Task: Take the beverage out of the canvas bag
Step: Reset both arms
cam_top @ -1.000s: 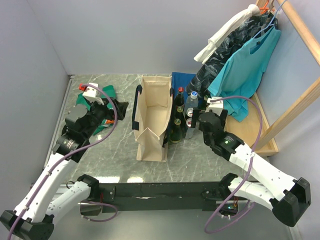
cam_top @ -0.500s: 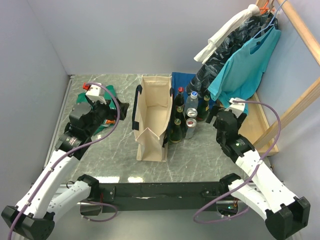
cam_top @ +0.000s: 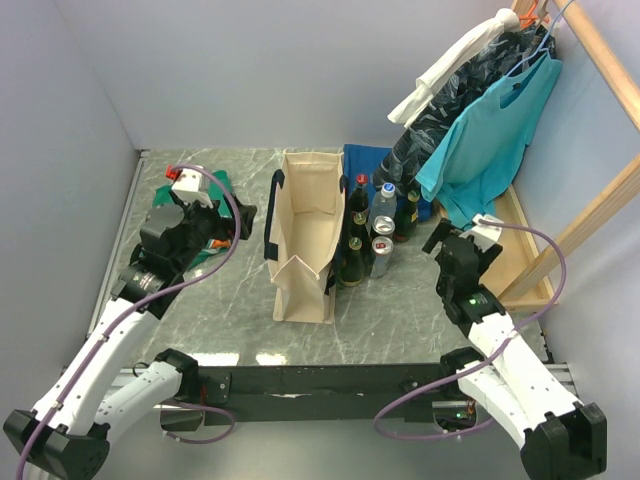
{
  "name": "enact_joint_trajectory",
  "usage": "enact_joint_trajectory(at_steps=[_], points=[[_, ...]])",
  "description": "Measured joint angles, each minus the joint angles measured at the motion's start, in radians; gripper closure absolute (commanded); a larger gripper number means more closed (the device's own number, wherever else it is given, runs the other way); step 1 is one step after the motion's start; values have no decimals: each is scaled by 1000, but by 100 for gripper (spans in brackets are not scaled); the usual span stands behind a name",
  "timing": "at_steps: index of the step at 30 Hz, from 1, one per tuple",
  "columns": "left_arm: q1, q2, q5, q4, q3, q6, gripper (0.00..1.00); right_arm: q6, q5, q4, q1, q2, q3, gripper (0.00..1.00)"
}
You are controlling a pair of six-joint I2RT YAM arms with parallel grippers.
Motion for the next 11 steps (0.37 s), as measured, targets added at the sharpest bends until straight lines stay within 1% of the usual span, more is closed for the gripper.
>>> enact_joint_trajectory(at_steps=[5,11], points=[[0,19,0,-6,0,0,4,-17,24,64,-8,-40,-30,0],[0,27,-4,-6,0,8,4,-31,42,94,-11,-23,-39,0]])
